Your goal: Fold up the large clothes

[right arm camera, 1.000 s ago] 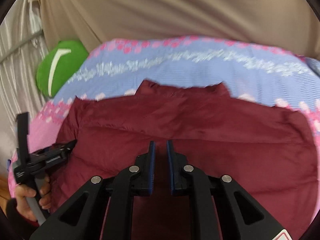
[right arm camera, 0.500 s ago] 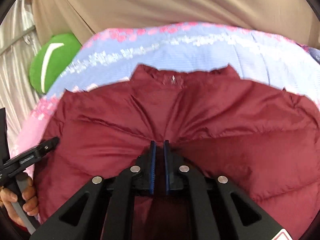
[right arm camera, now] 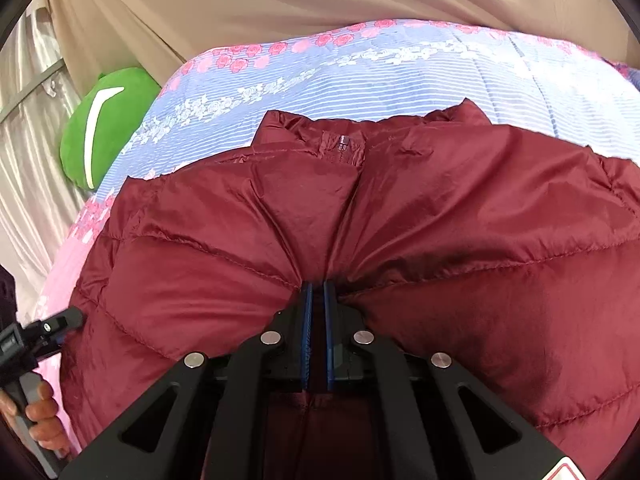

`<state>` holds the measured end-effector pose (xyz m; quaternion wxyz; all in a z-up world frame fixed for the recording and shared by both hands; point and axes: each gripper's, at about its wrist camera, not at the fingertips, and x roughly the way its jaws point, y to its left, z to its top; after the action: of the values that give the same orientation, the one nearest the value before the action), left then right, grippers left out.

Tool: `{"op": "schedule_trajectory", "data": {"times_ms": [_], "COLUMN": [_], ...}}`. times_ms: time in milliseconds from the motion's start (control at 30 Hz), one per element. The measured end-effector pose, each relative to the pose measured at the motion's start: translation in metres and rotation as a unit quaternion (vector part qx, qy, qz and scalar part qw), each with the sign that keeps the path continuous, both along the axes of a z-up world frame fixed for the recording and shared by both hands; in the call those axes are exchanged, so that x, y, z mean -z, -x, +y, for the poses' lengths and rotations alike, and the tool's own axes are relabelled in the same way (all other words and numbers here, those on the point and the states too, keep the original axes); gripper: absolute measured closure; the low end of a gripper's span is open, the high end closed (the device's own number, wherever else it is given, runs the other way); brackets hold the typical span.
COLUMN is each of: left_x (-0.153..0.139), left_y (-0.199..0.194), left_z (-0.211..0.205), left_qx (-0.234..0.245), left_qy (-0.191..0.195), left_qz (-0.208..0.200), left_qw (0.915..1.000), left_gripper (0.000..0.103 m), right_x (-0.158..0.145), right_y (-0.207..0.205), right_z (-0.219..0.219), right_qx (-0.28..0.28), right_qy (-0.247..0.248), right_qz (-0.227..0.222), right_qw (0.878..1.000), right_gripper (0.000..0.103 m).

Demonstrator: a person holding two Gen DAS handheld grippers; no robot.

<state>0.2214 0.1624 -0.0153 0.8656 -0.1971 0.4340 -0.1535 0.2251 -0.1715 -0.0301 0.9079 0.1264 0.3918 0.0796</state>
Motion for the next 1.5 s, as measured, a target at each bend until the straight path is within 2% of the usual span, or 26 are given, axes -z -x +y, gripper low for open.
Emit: {"op": "schedule_trajectory", "data": {"times_ms": [67, 133, 233, 300, 333, 400, 500, 700, 733, 767, 900, 1000, 1067, 1167, 1300, 1433, 1500], "left_x": [0.0, -0.001, -0.004, -0.009, -0.013, -0.026, -0.05, -0.098, -0.106, -0.116, -0.138, -0.143, -0.146, -0.148, -0.146, -0.136, -0.132], "left_y": [-0.001, -0.001, 0.0, 0.003, 0.004, 0.011, 0.021, 0.04, 0.043, 0.048, 0.059, 0.064, 0.067, 0.075, 0.086, 0.086, 0.085], "left_z": [-0.014, -0.02, -0.023, -0.023, -0.023, -0.025, -0.04, -0.096, -0.103, -0.111, -0.133, -0.148, -0.161, -0.18, -0.209, -0.24, -0.251], "left_qx": [0.011, 0.016, 0.021, 0.025, 0.029, 0.038, 0.059, 0.106, 0.111, 0.119, 0.144, 0.16, 0.175, 0.192, 0.216, 0.235, 0.239], "left_qy": [-0.021, -0.032, -0.027, -0.024, -0.018, -0.008, -0.007, -0.011, -0.012, -0.011, -0.01, -0.01, -0.007, -0.012, -0.021, -0.039, -0.043], "left_qz": [-0.002, -0.003, -0.004, -0.012, -0.018, -0.036, -0.069, -0.126, -0.135, -0.147, -0.172, -0.18, -0.183, -0.185, -0.184, -0.174, -0.169], "left_qw": [0.9997, 0.9994, 0.9994, 0.9993, 0.9993, 0.9986, 0.9959, 0.9863, 0.9844, 0.9819, 0.9744, 0.9705, 0.9674, 0.9637, 0.9586, 0.9554, 0.9551], "left_gripper": [0.029, 0.04, 0.063, 0.083, 0.086, 0.093, 0.094, 0.095, 0.095, 0.095, 0.095, 0.095, 0.095, 0.095, 0.095, 0.095, 0.095], "right_x": [-0.007, -0.019, -0.035, -0.026, -0.018, -0.003, -0.002, -0.004, -0.008, -0.016, -0.041, -0.036, -0.023, -0.003, 0.007, 0.008, 0.005], "right_y": [-0.002, -0.004, -0.019, -0.039, -0.048, -0.06, -0.063, -0.059, -0.052, -0.038, 0.021, 0.045, 0.043, 0.025, 0.0, -0.007, 0.0], "right_z": [-0.004, -0.007, -0.007, -0.008, -0.01, -0.012, -0.013, -0.016, -0.02, -0.026, -0.049, -0.065, -0.072, -0.074, -0.061, -0.051, -0.062], "right_qx": [0.006, 0.005, 0.012, 0.014, 0.016, 0.012, 0.01, 0.015, 0.022, 0.02, 0.006, 0.015, 0.028, 0.017, -0.004, -0.012, -0.013], "right_qy": [-0.018, -0.037, -0.014, -0.021, -0.027, -0.043, -0.047, -0.049, -0.053, -0.064, -0.05, -0.035, -0.026, -0.062, -0.072, -0.066, -0.097], "right_qz": [0.007, -0.004, -0.018, 0.005, 0.018, 0.035, 0.03, 0.029, 0.027, 0.017, -0.017, -0.014, -0.003, 0.011, 0.014, 0.012, 0.015], "right_qw": [1.0, 0.999, 1.0, 1.0, 0.999, 0.998, 0.998, 0.998, 0.998, 0.998, 0.999, 0.999, 0.999, 0.998, 0.997, 0.998, 0.995], "right_gripper": [0.098, 0.095, 0.095, 0.095, 0.1, 0.102, 0.103, 0.103, 0.096, 0.095, 0.095, 0.095, 0.101, 0.103, 0.103, 0.103, 0.103]}}
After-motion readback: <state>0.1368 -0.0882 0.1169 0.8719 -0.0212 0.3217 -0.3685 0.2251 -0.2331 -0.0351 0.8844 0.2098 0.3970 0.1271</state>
